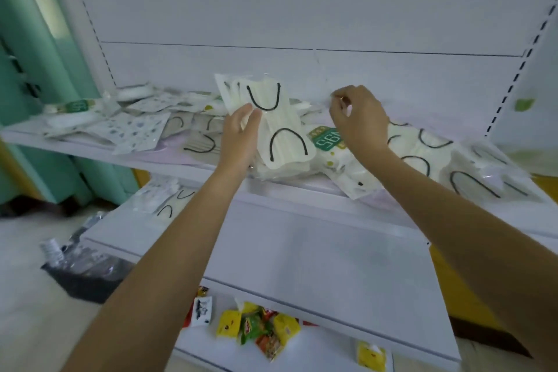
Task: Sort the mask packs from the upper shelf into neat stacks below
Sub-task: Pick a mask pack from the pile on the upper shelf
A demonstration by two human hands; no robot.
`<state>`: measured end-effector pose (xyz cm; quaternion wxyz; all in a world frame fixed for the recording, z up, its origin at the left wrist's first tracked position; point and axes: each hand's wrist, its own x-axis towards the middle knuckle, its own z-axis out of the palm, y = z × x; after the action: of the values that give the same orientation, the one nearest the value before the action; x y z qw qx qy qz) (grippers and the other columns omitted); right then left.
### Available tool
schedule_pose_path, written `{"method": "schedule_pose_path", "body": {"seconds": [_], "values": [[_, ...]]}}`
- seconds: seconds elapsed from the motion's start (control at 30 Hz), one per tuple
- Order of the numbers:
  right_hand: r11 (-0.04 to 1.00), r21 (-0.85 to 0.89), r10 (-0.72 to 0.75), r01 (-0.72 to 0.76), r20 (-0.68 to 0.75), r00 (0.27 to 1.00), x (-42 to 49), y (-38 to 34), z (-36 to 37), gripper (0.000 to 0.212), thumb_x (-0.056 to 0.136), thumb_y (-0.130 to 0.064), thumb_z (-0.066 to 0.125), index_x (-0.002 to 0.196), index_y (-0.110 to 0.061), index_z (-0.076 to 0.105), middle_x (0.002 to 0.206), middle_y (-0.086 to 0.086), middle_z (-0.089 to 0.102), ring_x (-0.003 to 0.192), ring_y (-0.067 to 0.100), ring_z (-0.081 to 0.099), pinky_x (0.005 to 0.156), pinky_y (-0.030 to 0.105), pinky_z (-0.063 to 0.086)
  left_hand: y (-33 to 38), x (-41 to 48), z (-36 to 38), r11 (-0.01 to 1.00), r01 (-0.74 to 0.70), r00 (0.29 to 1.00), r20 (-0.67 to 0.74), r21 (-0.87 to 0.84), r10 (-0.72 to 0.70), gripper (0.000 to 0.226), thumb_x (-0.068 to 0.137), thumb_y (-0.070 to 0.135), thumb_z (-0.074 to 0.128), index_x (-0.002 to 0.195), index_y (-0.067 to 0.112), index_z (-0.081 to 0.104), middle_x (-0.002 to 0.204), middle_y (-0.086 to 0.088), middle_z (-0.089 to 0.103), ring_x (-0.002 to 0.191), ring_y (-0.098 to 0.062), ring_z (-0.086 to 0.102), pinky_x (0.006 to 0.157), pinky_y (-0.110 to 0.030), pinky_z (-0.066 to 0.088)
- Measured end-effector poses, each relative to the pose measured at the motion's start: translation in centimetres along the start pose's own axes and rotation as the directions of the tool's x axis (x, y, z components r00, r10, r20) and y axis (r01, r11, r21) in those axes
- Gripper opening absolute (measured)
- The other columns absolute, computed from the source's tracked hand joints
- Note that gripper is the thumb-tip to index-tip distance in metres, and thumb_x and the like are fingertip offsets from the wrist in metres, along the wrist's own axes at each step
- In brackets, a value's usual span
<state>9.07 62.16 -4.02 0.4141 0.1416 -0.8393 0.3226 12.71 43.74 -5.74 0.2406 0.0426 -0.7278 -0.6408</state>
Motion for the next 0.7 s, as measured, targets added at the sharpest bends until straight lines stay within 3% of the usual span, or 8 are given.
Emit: {"method": "schedule_pose_path", "body": {"seconds": [0.07,0.13,0.23,0.33,0.43,0.5,0.57,0.7], "values": [[0.976,0.089,-0.203,0.200,0.026,0.979,-2.9,-3.8,1.3,0.016,0.086,-0.015,0.056,0.085,-0.008,0.070,0.073,0.008,0.063,0.065,0.024,0.058,0.064,0.026,0.039,0.0,-0.4,-0.9,0.995,0.045,0.999,0.008,-0.089,-0.045,0.053,0.087,0.048,0.052,0.127,0.013,0.055,0.135,-0.002,0.051,0.123,-0.015,0.050,0.099,-0.026,0.038],[0.941,0.108,-0.331,0.321,0.096,0.939,-6.3,-6.9,3.1,0.020,0.081,-0.020,0.054,0.074,-0.012,0.071,0.062,0.003,0.060,0.058,0.023,0.057,0.068,0.028,0.041,-0.4,-1.1,-2.2,0.982,0.085,0.996,0.011,-0.170,-0.084,0.059,0.081,0.048,0.057,0.125,0.009,0.057,0.126,-0.014,0.059,0.115,-0.025,0.057,0.090,-0.029,0.047],[0.920,0.179,-0.387,0.349,0.268,0.882,-10.4,-10.8,5.1,0.035,0.082,-0.037,0.047,0.068,-0.015,0.069,0.062,0.002,0.059,0.067,0.023,0.057,0.077,0.037,0.047,-2.2,-2.7,-6.0,0.987,0.029,1.000,-0.006,-0.161,-0.031,0.021,0.087,0.010,0.056,0.107,0.007,0.061,0.090,-0.005,0.069,0.081,-0.018,0.065,0.067,-0.027,0.047],[0.912,0.388,-0.298,0.130,0.413,0.860,-13.0,-13.9,6.0,0.045,0.084,-0.050,0.043,0.090,-0.017,0.073,0.084,0.002,0.064,0.086,0.015,0.056,0.081,0.029,0.044,-4.9,-4.4,-11.7,0.996,0.026,1.000,0.018,-0.087,-0.025,0.018,0.087,0.001,0.056,0.096,0.016,0.056,0.074,0.008,0.066,0.066,-0.010,0.062,0.056,-0.024,0.049],[0.902,0.423,-0.091,-0.089,0.387,0.917,-15.7,-16.4,8.7,0.053,0.088,-0.035,0.057,0.133,-0.011,0.047,0.126,0.003,0.050,0.118,0.011,0.041,0.098,0.015,0.028,-8.3,-6.0,-18.7,0.989,0.083,0.996,0.053,-0.120,-0.077,0.058,0.087,-0.003,0.060,0.132,0.028,0.042,0.124,0.001,0.060,0.106,-0.015,0.062,0.082,-0.029,0.055],[0.790,0.443,0.047,-0.424,0.646,0.762,-17.7,-18.5,11.1,0.061,0.092,-0.022,0.056,0.144,-0.016,0.024,0.133,-0.004,0.038,0.122,0.006,0.039,0.098,0.015,0.031,-10.7,-6.9,-22.6,0.972,0.167,0.986,0.002,-0.166,-0.169,0.085,0.086,-0.003,0.062,0.147,0.036,0.017,0.132,0.010,0.050,0.112,-0.010,0.057,0.090,-0.034,0.052],[0.623,0.465,0.008,-0.629,0.800,0.600,-20.2,-21.0,13.9,0.047,0.096,-0.011,0.048,0.136,-0.022,0.026,0.122,-0.013,0.043,0.109,-0.006,0.048,0.090,0.010,0.042,-12.9,-7.7,-25.9,0.948,0.278,0.958,-0.035,-0.156,-0.286,0.088,0.087,0.000,0.061,0.149,0.032,0.007,0.125,0.014,0.050,0.105,-0.008,0.058,0.087,-0.032,0.052],[0.610,0.383,0.037,-0.694,0.861,0.508,-27.2,-24.0,19.7,0.057,0.091,-0.007,0.041,0.144,-0.017,0.023,0.133,-0.009,0.045,0.119,0.001,0.046,0.102,0.017,0.038,-18.6,-9.6,-31.5,0.891,0.449,0.892,0.108,-0.076,-0.440,0.059,0.089,0.000,0.056,0.139,0.023,0.037,0.128,-0.005,0.058,0.107,-0.020,0.062,0.081,-0.032,0.055]]}}
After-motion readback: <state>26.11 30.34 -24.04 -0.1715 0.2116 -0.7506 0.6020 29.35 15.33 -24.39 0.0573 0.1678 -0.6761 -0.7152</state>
